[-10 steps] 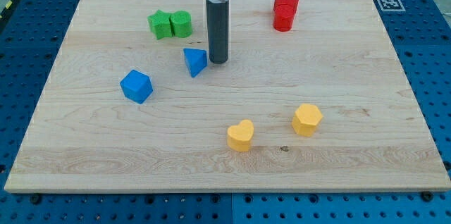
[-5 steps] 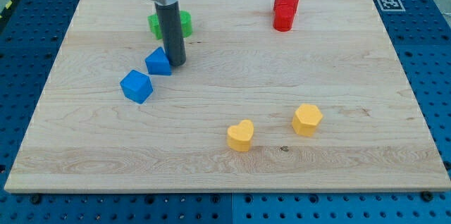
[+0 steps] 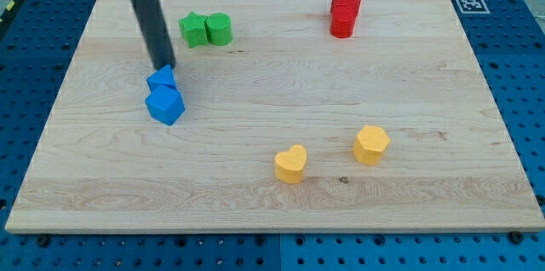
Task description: Move blue triangle to the top right of the blue cube
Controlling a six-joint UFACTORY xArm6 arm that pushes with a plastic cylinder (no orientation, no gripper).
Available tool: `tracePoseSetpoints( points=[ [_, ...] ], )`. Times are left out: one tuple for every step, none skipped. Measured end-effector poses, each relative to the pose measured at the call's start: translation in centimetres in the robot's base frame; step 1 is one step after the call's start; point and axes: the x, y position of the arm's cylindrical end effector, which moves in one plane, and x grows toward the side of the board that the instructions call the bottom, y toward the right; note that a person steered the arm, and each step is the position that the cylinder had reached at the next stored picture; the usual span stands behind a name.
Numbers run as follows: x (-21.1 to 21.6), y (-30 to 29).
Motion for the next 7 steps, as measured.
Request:
tracePoseSetpoints(
  points=[
    [0.9,-0.1],
    [2.7,-0.1],
    [2.7,0.2],
    [3.3,1.1],
    [3.3,1.1],
    [3.1,4.4],
    [2.4,8.7]
  ],
)
